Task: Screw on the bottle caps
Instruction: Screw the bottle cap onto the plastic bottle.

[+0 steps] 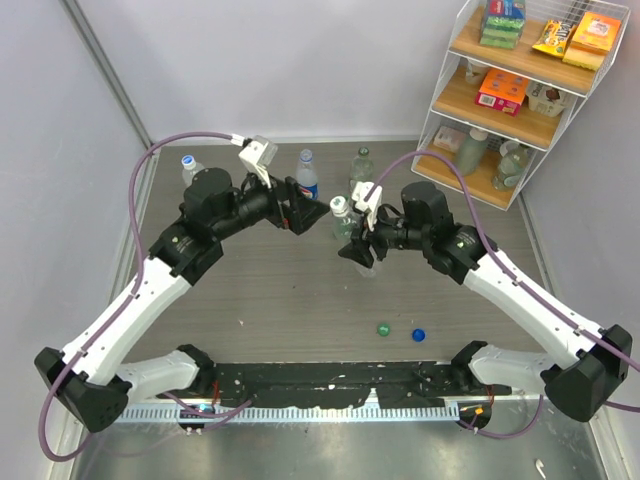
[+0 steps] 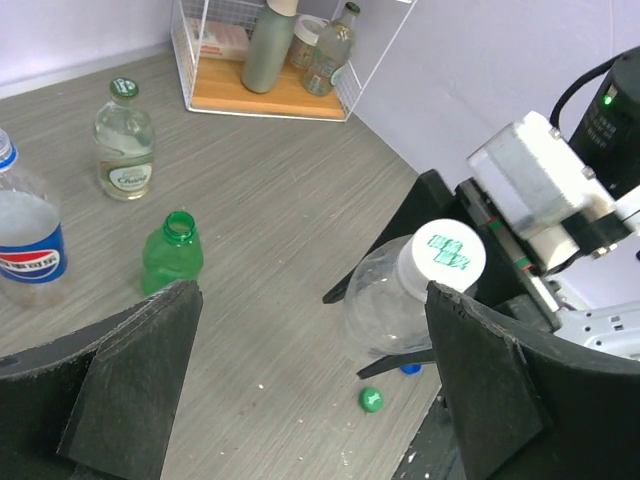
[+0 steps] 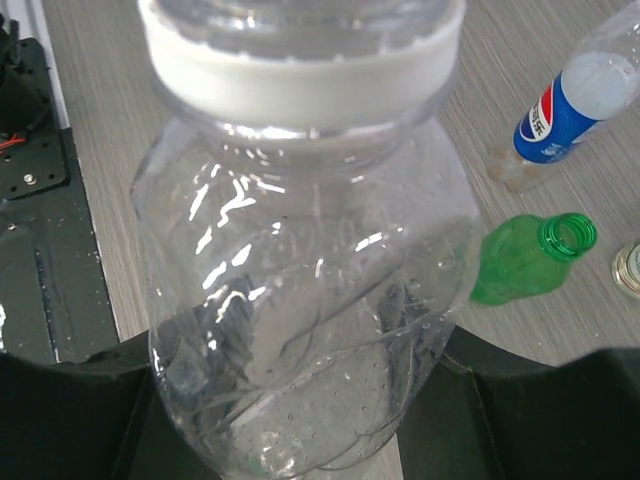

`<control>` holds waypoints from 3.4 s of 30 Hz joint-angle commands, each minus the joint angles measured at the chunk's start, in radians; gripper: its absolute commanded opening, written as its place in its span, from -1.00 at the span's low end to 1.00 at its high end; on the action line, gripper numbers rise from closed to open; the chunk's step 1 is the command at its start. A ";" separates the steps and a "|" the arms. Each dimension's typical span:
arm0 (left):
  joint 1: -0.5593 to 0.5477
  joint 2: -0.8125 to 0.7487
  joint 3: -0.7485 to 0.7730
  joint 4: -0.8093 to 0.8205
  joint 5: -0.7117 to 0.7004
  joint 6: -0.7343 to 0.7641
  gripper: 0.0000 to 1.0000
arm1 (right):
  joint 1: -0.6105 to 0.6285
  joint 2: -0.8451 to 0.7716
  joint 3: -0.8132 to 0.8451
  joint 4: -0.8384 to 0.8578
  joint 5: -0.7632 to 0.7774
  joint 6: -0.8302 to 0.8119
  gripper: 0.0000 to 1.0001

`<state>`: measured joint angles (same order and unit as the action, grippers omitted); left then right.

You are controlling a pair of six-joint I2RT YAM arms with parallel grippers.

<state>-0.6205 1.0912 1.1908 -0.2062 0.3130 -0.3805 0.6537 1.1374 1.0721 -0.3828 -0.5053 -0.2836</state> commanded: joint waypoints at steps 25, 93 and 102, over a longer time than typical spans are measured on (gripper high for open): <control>-0.013 0.203 0.138 0.077 0.040 -0.238 0.40 | 0.004 0.093 0.055 -0.021 0.163 0.043 -0.98; -0.058 0.219 0.152 0.063 0.168 -0.198 -0.91 | 0.015 0.117 0.069 -0.033 0.142 0.032 -0.98; -0.054 0.223 0.096 0.183 0.621 -0.083 -1.00 | 0.015 0.048 0.035 -0.024 -0.238 -0.149 -0.98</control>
<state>-0.6357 1.3254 1.3071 -0.1608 0.6243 -0.4934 0.6449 1.2095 1.0954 -0.4694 -0.4931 -0.3038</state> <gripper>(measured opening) 0.376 0.581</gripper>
